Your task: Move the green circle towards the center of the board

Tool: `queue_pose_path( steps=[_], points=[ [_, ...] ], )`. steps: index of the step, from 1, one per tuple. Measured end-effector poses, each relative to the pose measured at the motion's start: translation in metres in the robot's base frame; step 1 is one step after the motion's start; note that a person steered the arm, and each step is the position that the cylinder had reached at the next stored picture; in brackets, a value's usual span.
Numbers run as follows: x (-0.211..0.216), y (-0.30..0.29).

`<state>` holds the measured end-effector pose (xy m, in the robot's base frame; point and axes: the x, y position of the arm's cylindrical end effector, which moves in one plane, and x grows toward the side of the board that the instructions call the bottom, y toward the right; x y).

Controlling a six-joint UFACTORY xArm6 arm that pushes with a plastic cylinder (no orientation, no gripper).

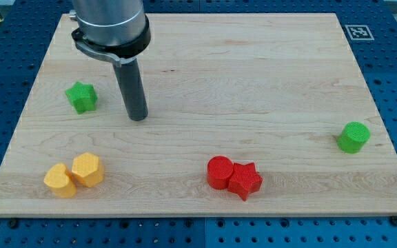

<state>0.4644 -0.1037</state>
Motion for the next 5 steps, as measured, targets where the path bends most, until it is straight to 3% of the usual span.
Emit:
queue_pose_path(
  steps=[2,5],
  points=[
    [0.000,0.000],
    [0.000,0.048]
  ],
)
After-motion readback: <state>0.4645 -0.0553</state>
